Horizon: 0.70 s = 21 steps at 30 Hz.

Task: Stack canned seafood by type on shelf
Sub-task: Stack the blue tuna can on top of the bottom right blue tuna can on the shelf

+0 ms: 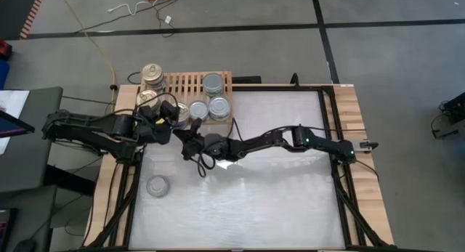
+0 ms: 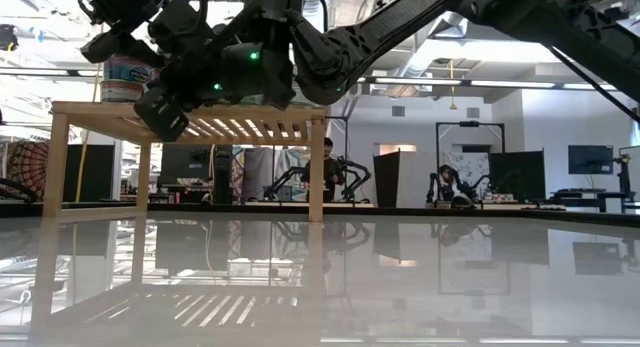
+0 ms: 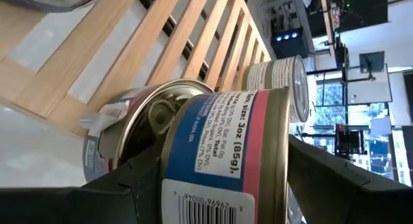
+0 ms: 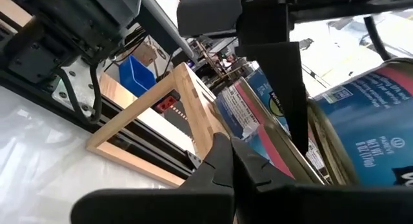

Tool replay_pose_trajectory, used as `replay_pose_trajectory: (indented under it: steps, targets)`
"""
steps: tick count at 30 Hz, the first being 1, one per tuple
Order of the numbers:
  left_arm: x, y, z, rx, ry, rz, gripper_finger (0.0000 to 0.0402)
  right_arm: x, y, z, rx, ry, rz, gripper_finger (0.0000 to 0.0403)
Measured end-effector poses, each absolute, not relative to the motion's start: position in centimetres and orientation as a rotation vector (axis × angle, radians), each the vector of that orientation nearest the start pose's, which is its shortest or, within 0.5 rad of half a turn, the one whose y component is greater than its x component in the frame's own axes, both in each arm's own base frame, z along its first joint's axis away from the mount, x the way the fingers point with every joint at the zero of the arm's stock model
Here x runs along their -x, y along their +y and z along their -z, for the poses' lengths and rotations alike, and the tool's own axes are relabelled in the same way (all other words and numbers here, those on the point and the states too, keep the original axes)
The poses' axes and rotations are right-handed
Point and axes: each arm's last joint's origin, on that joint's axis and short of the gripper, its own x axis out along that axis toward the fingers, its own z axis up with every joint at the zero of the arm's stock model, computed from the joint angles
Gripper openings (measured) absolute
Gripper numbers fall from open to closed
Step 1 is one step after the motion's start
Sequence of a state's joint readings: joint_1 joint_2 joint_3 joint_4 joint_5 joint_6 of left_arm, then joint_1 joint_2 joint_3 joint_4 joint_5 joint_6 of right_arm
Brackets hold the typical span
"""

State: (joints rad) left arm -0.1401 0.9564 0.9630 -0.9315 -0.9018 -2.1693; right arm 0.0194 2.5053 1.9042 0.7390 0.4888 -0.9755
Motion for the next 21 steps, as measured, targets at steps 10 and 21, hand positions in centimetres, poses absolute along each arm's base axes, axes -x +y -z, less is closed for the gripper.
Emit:
replay_pose_trajectory:
  steps: [10, 21]
  targets:
    - [-15.4, 0.2, -30.8, 1.486, -0.362, -1.249, 0.0268, -56.8, -1.0, -20.1, 0.891, 0.129, 0.505, 0.0013]
    - [-15.3, 0.4, -30.9, 1.446, -0.409, -1.255, 0.0268, -56.8, 1.0, -19.9, 0.927, 0.232, 0.511, 0.0013]
